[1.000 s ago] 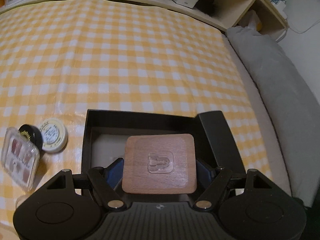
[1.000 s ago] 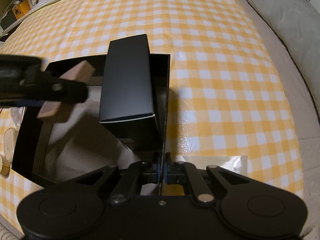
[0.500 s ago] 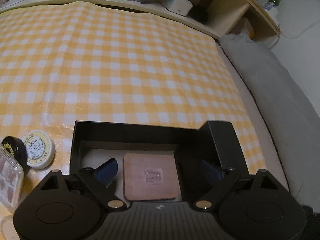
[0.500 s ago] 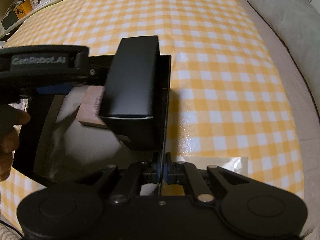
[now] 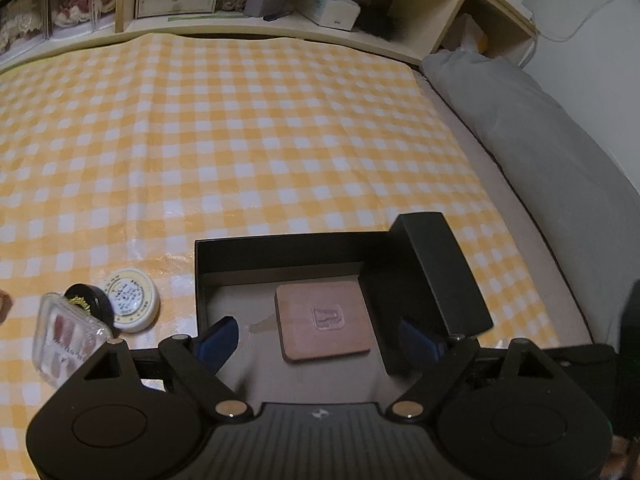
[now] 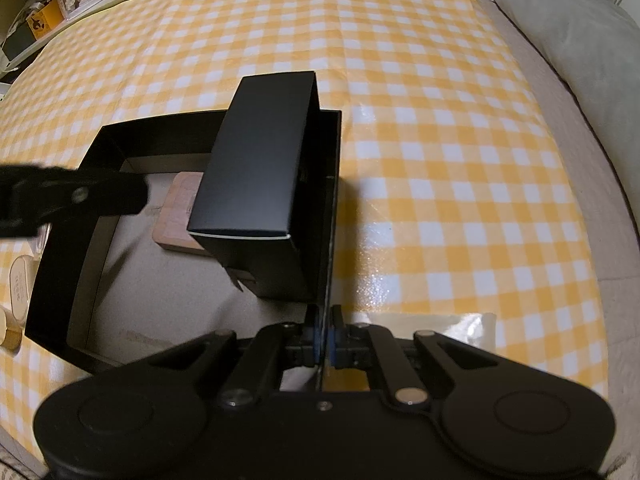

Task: Organize rigid objects
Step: 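Withdraw the left tool from the open box, then grasp the clear nail-tip case with the left tool, then carry the nail-tip case into the open box and open the left tool, then withdraw the left tool and move it toward the beige earbud case, then grasp the beige earbud case with the left tool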

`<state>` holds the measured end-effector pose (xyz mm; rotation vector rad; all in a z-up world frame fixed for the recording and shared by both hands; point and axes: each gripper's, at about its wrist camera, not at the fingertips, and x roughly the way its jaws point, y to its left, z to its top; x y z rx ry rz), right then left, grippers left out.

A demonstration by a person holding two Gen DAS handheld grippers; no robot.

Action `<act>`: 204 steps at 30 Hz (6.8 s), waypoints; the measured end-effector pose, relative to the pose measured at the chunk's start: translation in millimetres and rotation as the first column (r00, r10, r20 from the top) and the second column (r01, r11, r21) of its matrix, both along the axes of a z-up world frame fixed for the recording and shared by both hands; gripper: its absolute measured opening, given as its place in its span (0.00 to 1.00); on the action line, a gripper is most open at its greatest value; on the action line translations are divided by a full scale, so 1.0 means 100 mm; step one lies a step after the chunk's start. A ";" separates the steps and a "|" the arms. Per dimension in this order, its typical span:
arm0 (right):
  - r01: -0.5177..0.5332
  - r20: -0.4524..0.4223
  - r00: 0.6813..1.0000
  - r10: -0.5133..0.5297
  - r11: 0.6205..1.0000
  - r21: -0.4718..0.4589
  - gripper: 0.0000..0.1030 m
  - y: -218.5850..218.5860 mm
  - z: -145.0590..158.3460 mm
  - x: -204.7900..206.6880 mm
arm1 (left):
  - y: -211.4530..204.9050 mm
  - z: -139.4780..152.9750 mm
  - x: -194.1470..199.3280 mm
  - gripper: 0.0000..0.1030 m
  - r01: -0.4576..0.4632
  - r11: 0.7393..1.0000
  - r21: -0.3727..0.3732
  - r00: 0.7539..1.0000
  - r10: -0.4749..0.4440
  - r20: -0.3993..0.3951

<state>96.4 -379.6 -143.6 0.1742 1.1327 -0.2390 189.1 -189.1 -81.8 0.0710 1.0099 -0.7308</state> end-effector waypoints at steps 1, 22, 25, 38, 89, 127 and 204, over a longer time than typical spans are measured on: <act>0.001 0.000 1.000 -0.001 1.000 0.001 0.05 0.00 0.00 0.00 | 0.01 0.03 -0.03 0.86 0.003 1.000 0.006 1.000 -0.003 0.006; -0.003 0.000 1.000 0.003 1.000 -0.005 0.05 0.01 0.01 0.00 | 0.36 0.46 -0.60 0.97 0.046 0.999 0.028 0.991 -0.049 0.126; -0.002 0.001 1.000 0.002 1.000 -0.006 0.05 0.01 0.01 -0.01 | 0.45 0.48 -0.65 1.00 0.040 0.999 0.023 0.988 -0.043 0.146; -0.003 0.000 1.000 0.003 1.000 -0.009 0.05 0.00 0.02 -0.01 | 1.04 0.29 -0.35 1.00 -0.048 0.994 0.099 0.979 0.027 0.200; -0.007 -0.002 1.000 0.007 1.000 -0.007 0.05 0.00 0.02 -0.01 | 1.13 -0.26 0.58 0.73 0.055 0.985 0.163 0.990 -0.076 0.123; -0.010 -0.003 1.000 0.010 1.000 -0.013 0.05 0.03 0.01 0.00 | -0.11 -0.36 -0.18 0.86 -0.052 0.990 -0.130 0.946 0.007 -0.325; 0.076 0.032 0.996 -0.079 0.993 0.086 0.06 -0.08 0.24 -0.25 | 1.31 -0.15 -0.16 1.00 0.245 0.899 0.362 0.937 -0.315 0.150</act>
